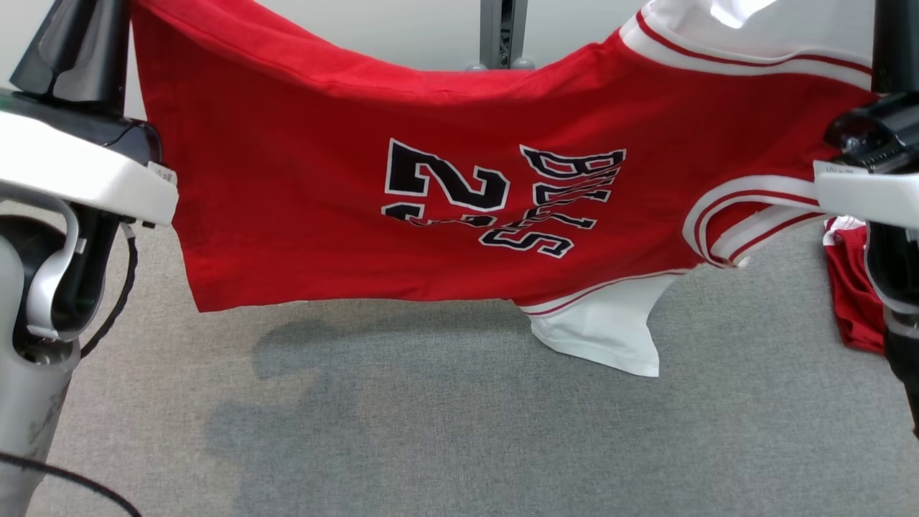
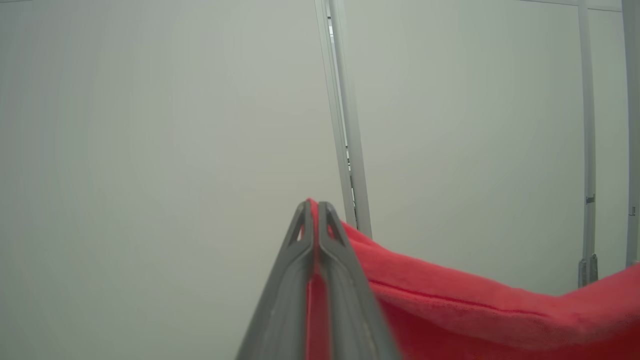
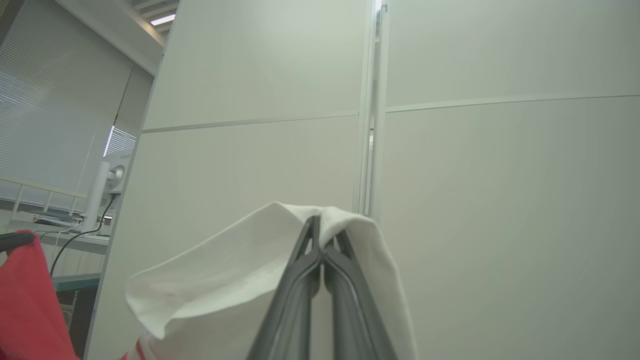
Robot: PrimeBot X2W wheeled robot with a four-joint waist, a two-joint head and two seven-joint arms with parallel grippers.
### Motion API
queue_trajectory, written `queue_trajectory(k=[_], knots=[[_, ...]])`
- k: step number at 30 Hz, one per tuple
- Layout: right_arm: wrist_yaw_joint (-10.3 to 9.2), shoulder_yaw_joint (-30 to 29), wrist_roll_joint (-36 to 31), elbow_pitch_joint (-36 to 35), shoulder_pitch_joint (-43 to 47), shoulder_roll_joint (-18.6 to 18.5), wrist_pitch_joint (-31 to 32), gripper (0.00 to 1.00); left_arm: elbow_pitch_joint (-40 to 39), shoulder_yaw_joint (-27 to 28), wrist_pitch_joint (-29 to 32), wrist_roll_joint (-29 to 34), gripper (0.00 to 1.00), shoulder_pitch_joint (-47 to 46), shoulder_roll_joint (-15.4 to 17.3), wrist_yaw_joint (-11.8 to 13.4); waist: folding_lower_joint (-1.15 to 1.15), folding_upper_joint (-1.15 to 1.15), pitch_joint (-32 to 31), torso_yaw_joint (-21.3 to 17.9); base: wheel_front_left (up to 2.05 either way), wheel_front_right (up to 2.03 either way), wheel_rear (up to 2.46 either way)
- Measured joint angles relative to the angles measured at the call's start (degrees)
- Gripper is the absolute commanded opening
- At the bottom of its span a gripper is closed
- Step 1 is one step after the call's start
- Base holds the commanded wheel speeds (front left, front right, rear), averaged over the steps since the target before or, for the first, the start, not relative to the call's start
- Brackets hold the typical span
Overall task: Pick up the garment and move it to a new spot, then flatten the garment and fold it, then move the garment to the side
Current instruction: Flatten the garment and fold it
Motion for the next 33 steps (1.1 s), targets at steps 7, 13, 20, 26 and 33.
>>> queue_trajectory(k=[7,13,20,26,33], knots=[[-0.01,3.50,0.81,8.58,-7.79,-1.09,0.32,0.00,7.22,-1.65,1.19,-1.88,0.00,-5.21,-2.22,-2.15,0.00,0.00,1.57,0.08,0.00,0.00,0.00],[0.00,8.49,0.81,21.39,-20.87,-0.99,-1.29,0.00,20.60,-2.85,0.35,-1.62,0.00,-16.08,-4.81,-4.50,0.00,0.00,4.55,0.02,0.00,0.00,0.00],[0.00,11.57,0.25,37.84,-37.40,0.66,-2.48,0.00,38.65,-4.86,-3.67,1.15,0.00,-30.30,-8.13,-7.02,0.00,0.00,8.74,-0.18,0.00,0.00,0.00],[0.00,9.26,-2.22,46.08,-46.86,2.88,-2.67,0.00,53.47,-6.20,-8.58,3.23,0.00,-39.25,-11.21,-8.32,0.00,0.00,11.46,0.47,0.00,0.00,0.00],[0.00,7.24,-6.79,52.92,-50.24,6.32,-2.72,0.00,66.49,-7.23,-14.83,3.26,0.00,-45.50,-13.76,-11.43,0.00,0.00,16.06,1.01,0.00,0.00,0.00]])
